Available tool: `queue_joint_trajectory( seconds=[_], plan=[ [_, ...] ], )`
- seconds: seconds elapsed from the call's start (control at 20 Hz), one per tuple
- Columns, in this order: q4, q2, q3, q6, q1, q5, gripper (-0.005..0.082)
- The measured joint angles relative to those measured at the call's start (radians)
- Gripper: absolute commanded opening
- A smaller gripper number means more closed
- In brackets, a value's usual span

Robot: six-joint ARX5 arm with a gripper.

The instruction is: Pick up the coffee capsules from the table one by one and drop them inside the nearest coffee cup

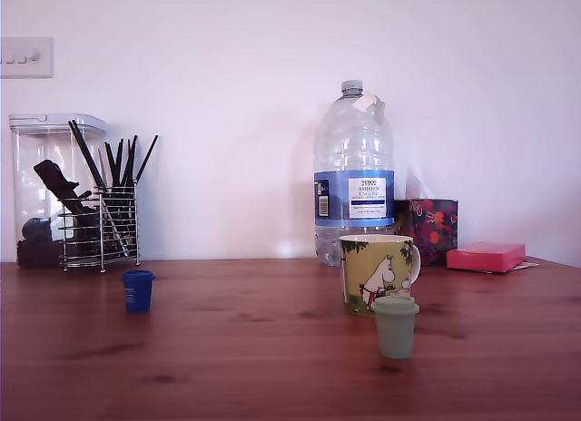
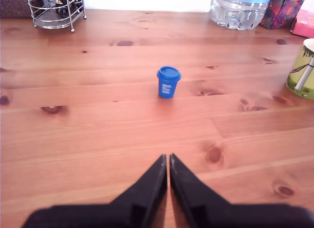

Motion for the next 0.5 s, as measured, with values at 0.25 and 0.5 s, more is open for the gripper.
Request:
queue_joint_trajectory(
  seconds=[0.25, 0.5],
  plan=[
    [0.004, 0.000, 0.000, 0.000, 0.000, -0.003, -0.0019],
    [0.021, 0.000, 0.000, -0.008, 0.000, -0.003, -0.0019]
  ],
)
